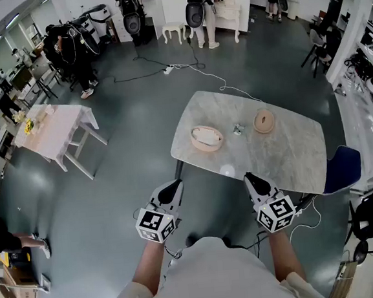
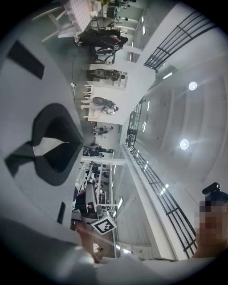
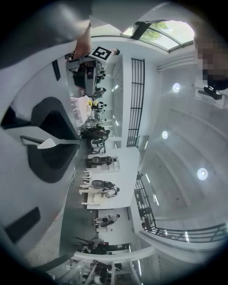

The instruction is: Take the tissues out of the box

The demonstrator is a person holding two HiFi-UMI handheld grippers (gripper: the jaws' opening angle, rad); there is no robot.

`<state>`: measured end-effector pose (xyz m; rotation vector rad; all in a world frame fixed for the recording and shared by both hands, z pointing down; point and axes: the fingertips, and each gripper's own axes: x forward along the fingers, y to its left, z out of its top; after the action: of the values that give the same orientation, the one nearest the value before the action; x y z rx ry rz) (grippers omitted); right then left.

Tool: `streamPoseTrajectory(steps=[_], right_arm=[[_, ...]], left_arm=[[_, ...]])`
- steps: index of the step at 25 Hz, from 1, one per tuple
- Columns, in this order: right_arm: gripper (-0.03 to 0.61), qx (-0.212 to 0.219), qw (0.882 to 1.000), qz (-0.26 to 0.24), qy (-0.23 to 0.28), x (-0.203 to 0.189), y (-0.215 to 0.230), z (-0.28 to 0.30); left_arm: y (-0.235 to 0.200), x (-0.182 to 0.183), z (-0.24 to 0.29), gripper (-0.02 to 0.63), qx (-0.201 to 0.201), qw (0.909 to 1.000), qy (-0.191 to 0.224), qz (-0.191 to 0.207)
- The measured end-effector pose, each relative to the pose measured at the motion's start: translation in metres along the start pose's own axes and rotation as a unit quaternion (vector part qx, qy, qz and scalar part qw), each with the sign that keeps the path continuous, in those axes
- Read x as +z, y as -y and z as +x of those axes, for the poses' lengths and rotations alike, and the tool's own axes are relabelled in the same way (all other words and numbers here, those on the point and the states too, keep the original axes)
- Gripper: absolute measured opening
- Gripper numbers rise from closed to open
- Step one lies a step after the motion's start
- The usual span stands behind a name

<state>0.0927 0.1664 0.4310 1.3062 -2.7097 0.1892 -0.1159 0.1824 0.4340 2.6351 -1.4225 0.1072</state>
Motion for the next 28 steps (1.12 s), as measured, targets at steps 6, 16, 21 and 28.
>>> streamPoseTrajectory(steps=[6, 16, 21, 28], right_arm=[[0.051, 0.000, 1.000, 0.004, 0.002, 0.001, -0.003, 0.002], [0.051, -0.003, 1.000, 0.006, -0.001, -0.001, -0.010, 0.014], [0.051, -0.007, 1.000, 0.013, -0.003, -0.004, -0.014, 0.015], [0.051, -0.014, 1.000, 0.013, -0.008, -0.003, -0.027, 0.023]], left_arm=[[-0.002, -0.002, -0.001, 0.009, 0.000, 1.0000, 0.001, -0.003], [-0.012, -0.008, -0.002, 0.009, -0.001, 1.0000, -0.005, -0.006], [-0.014, -0.008, -0.004, 0.009, -0.005, 1.0000, -0.005, -0.002], [-0.026, -0.009, -0.013, 0.052, -0.010, 0.9999, -0.005, -0.003]])
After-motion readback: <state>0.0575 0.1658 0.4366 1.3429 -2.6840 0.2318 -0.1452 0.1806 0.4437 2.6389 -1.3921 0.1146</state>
